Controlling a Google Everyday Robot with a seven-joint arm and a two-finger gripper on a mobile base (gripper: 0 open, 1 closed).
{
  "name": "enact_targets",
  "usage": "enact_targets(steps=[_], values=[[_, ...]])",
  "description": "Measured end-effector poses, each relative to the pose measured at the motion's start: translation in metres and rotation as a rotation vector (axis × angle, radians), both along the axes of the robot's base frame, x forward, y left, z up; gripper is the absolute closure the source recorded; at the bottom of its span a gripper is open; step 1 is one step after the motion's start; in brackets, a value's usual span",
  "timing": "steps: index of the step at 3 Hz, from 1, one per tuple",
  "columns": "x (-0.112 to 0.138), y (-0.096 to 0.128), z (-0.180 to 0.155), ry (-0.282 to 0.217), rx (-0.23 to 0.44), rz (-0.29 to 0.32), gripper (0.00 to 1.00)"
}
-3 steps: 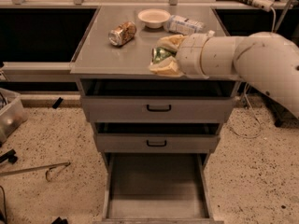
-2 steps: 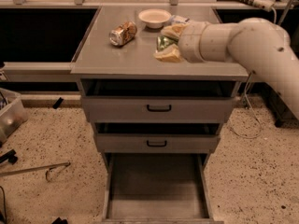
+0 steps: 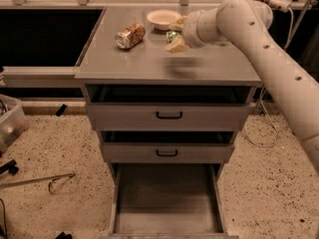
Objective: Pick green can from bottom drawer and place on counter
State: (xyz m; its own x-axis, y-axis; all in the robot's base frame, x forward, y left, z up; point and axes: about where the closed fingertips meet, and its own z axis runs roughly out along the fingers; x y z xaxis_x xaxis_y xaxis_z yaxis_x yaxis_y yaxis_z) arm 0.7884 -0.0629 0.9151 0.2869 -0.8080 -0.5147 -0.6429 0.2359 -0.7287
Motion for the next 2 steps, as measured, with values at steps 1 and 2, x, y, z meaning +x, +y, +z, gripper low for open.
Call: enact_targets(steps=[1,2], values=[[0.0382,0.0203,0.0028,0.078,0.119,-0.015,1.00],[0.0381,0.0211,0.0018,0.080,0.118,-0.014,1.00]])
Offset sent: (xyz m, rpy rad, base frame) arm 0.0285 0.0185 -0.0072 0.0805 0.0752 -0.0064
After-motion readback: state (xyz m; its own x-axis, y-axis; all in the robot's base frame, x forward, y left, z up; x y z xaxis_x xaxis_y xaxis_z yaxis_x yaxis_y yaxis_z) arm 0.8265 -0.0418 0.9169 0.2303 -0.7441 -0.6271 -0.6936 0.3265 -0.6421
